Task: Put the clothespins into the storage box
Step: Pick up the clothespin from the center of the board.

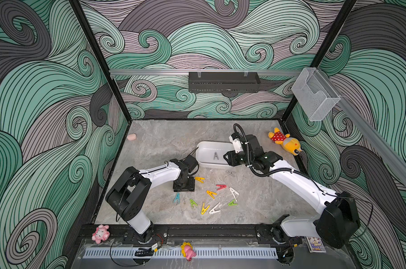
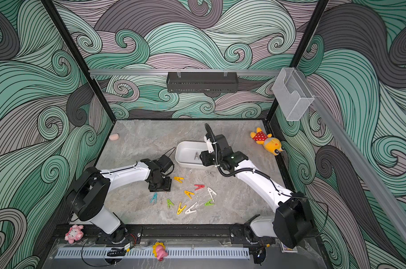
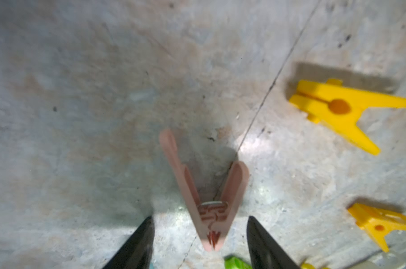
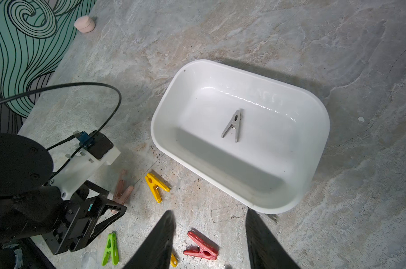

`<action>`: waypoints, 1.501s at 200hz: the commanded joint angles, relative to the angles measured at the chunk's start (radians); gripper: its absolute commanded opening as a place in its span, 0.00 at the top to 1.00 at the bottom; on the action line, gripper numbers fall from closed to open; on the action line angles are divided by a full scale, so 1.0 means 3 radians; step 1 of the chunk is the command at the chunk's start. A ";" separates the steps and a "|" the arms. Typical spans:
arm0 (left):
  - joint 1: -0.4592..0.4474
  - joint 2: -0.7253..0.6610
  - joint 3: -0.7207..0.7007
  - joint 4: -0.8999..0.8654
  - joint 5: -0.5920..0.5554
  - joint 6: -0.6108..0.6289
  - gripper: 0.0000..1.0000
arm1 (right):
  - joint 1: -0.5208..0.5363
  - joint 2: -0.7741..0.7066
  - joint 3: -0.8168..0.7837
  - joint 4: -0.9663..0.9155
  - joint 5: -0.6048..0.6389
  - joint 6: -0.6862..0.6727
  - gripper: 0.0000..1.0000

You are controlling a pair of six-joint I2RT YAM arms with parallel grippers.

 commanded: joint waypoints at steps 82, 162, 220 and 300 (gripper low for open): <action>-0.0043 0.0269 0.0162 -0.0046 -0.0090 -0.0100 0.50 | 0.0009 -0.0162 0.0035 -0.0130 0.0469 -0.0244 0.47; -0.0146 0.0138 0.0069 -0.0173 -0.0245 -0.0163 0.55 | 0.0005 -0.0068 0.0080 -0.0091 0.0461 -0.0264 0.46; -0.0147 0.0203 0.0048 -0.0125 -0.0211 -0.0188 0.70 | 0.0004 -0.0149 0.0004 -0.0064 0.0500 -0.0256 0.46; -0.0146 -0.0098 0.0103 -0.0337 -0.0318 -0.0235 0.79 | 0.0008 -0.0119 -0.0001 -0.0030 0.0455 -0.0229 0.46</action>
